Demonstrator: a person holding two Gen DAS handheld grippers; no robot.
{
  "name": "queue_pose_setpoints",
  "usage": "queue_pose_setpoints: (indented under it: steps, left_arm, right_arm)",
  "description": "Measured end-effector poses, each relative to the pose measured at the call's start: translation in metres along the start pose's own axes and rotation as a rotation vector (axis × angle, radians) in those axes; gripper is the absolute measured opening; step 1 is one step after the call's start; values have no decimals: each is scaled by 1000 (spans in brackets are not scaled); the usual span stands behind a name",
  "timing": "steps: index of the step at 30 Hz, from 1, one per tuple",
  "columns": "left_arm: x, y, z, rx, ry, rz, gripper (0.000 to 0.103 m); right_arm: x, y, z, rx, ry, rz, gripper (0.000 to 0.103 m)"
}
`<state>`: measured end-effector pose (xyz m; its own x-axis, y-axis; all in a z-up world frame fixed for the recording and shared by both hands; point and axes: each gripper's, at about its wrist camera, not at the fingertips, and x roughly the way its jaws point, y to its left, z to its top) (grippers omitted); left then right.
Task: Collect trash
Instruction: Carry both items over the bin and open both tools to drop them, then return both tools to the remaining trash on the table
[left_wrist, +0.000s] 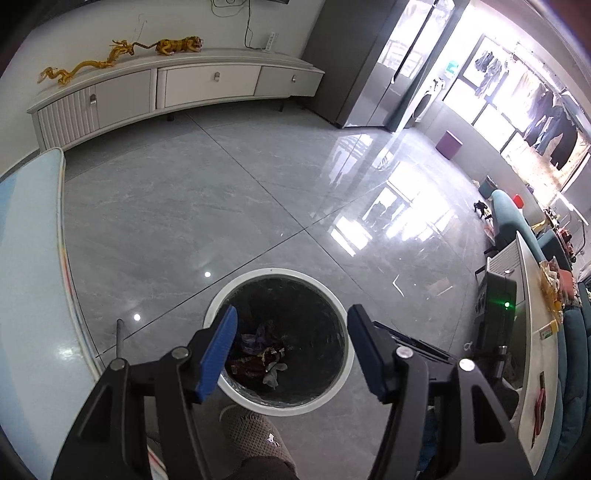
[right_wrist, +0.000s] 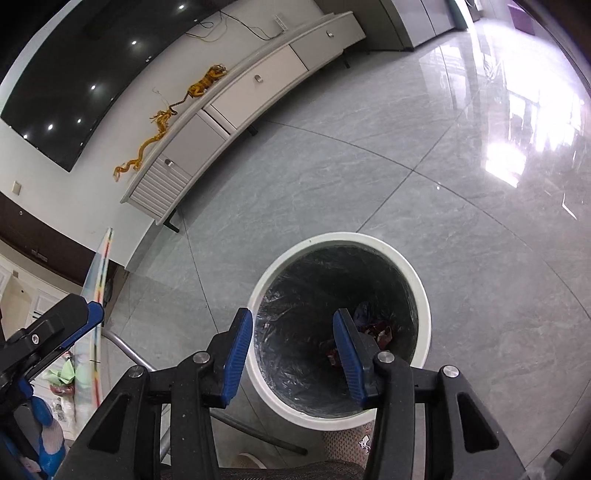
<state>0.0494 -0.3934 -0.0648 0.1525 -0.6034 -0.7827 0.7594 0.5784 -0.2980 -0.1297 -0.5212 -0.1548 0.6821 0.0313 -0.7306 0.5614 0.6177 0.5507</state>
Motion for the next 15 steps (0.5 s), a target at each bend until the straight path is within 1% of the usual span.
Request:
queue_pose_setpoints:
  steps: [6, 10, 15]
  left_arm:
    - [-46, 8, -11, 4, -73, 39, 60]
    - [-78, 20, -24, -15, -120, 59, 60]
    - [-119, 43, -49, -23, -188, 124, 60]
  right_arm:
    - [-30, 30, 2, -50, -59, 3, 44]
    - [-50, 55, -2, -91, -92, 12, 44]
    - [-70, 95, -10, -172, -115, 26, 44]
